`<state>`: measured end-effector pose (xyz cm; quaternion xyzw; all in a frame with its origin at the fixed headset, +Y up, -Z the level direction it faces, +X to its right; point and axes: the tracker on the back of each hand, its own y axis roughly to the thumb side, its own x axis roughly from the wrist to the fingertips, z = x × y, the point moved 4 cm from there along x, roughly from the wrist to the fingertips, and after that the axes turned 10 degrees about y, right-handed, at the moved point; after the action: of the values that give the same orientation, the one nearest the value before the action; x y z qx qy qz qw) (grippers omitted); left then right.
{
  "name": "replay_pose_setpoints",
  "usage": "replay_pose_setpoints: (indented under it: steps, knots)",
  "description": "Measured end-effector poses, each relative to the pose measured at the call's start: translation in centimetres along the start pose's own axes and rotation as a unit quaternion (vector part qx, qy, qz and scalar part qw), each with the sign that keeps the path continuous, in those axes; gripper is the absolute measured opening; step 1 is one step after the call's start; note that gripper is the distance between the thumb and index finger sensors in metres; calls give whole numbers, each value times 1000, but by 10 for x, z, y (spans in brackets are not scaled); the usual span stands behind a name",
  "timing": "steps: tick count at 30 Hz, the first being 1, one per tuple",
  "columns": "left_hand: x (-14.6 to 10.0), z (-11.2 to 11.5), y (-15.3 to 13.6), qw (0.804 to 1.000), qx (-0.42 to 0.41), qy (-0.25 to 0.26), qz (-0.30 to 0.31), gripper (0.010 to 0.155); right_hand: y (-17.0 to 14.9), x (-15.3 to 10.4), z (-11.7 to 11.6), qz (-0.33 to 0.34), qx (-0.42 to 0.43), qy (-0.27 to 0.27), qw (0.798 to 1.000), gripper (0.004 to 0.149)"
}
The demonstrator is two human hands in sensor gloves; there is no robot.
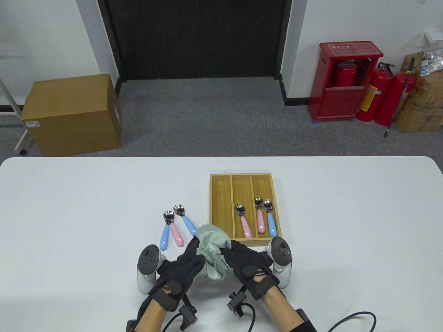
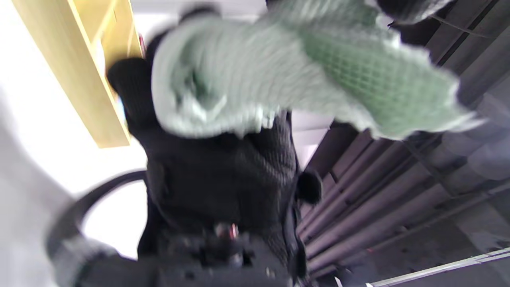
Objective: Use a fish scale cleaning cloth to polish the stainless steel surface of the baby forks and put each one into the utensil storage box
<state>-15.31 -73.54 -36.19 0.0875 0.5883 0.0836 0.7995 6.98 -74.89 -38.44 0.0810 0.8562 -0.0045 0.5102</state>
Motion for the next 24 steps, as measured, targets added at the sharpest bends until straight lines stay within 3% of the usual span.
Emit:
replay_pose_setpoints:
  steps: [3, 7, 9, 11, 15, 18, 24]
  knots:
    - [-3, -33, 4, 995, 78, 64, -8, 85, -1, -5, 20, 2, 24, -37, 999, 41]
    - [-2, -69, 2, 967, 207, 140, -46, 86, -4, -9, 43, 14, 51, -76, 996, 41]
    - [3, -84, -4, 944, 265, 174, -94, 84, -3, -10, 53, 25, 62, -86, 994, 41]
    - [10, -96, -11, 915, 328, 184, -146, 79, -3, -10, 60, 31, 66, -94, 993, 41]
    - [30, -114, -21, 827, 465, 195, -250, 73, -6, -12, 69, 36, 87, -104, 990, 42]
    - [44, -116, -32, 775, 519, 182, -311, 65, -7, -13, 72, 36, 93, -107, 989, 43]
    - [60, -107, -52, 709, 572, 139, -388, 64, -8, -14, 72, 27, 85, -106, 990, 43]
